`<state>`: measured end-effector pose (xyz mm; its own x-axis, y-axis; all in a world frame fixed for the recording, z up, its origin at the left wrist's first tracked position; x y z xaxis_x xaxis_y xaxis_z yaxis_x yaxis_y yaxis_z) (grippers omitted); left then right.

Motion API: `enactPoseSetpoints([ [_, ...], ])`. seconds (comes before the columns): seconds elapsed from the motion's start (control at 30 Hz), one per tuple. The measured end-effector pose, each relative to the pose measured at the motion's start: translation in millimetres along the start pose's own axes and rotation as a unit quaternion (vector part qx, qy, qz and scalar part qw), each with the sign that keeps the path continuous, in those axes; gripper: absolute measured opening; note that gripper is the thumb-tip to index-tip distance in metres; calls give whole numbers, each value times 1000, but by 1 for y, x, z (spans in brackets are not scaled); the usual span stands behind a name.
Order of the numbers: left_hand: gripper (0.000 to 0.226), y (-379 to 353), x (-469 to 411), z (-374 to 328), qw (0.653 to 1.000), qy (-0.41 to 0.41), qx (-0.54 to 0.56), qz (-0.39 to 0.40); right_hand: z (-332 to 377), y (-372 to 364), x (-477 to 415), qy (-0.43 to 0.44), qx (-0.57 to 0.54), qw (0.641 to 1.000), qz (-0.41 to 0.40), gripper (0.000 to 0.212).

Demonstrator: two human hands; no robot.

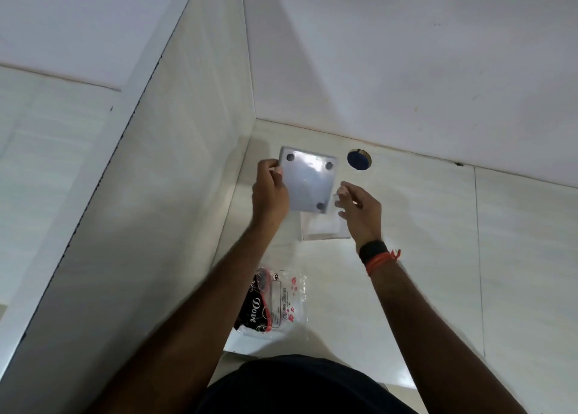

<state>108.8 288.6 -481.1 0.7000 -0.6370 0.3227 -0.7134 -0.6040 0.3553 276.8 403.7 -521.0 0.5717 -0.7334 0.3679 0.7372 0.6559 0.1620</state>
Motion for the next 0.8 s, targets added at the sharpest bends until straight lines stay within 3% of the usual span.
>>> enactPoseSetpoints([
  [0.07,29,-18,-4,12,994,68,81,32,0,5,-5,7,17,1000,-14,17],
  [0.13,29,-35,-4,26,992,98,72,36,-6,16,-7,-1,46,998,-45,14],
  [0.27,28,-56,2,42,990,101,-77,65,-22,30,-8,-57,127,988,-71,21],
  [0.37,28,-60,2,52,985,111,-115,66,-32,29,-6,-93,153,982,-67,21],
  [0.8,21,-59,8,65,990,94,-103,37,-53,29,-2,-110,162,979,-53,19],
])
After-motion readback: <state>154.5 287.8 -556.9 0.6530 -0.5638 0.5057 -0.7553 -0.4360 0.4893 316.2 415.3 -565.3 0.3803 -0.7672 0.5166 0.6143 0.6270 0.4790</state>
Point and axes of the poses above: each hand's wrist, its own x-axis away from the middle knuckle, its own y-axis out of the back of the hand, z = x × y, the point moved 4 cm from there along -x, towards the middle knuckle, and after that the axes turned 15 degrees about z, right-handed, at the moved point
